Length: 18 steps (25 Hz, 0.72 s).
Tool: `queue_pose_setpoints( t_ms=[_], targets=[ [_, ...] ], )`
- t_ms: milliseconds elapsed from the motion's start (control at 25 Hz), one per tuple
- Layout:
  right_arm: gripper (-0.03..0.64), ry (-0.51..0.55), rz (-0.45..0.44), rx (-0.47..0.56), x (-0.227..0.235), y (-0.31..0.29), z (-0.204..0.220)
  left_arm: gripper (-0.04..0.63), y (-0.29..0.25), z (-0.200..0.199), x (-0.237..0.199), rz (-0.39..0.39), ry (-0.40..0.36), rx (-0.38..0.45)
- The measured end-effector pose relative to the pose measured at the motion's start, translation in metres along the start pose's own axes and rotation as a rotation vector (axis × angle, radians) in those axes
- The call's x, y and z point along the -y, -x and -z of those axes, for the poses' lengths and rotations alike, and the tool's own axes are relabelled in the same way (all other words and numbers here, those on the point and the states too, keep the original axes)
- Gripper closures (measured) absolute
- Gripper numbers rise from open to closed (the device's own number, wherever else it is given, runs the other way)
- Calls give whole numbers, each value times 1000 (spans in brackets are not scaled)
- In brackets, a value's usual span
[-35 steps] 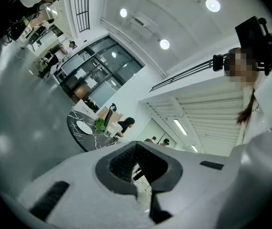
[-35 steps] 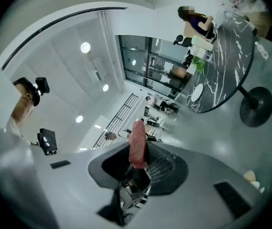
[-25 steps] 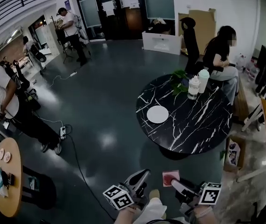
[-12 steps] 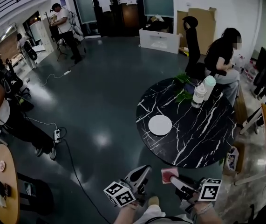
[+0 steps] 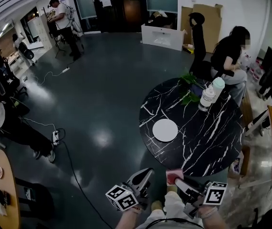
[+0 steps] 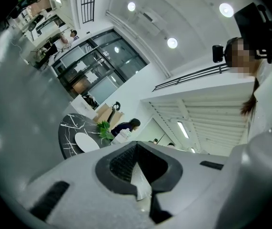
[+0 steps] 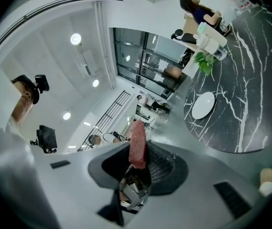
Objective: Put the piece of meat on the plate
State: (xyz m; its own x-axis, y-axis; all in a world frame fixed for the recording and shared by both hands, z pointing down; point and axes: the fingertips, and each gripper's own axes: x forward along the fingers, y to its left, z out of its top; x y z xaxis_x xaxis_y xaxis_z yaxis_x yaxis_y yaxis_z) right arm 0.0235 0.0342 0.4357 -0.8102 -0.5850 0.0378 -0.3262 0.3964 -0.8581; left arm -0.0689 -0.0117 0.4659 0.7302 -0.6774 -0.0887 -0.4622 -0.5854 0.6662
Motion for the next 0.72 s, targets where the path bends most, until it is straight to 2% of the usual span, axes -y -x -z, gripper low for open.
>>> queue_pose_setpoints(
  t_ms=[160, 480, 720],
  targets=[
    [525, -20, 9, -19, 19, -13, -11, 586, -11, -3, -20, -37, 26, -1],
    [525, -29, -14, -56, 58, -61, -62, 586, -62, -33, -71, -68, -16, -11],
    [525, -43, -3, -101, 95, -96, -91, 586, -104, -42, -116, -125, 7, -27]
  ],
)
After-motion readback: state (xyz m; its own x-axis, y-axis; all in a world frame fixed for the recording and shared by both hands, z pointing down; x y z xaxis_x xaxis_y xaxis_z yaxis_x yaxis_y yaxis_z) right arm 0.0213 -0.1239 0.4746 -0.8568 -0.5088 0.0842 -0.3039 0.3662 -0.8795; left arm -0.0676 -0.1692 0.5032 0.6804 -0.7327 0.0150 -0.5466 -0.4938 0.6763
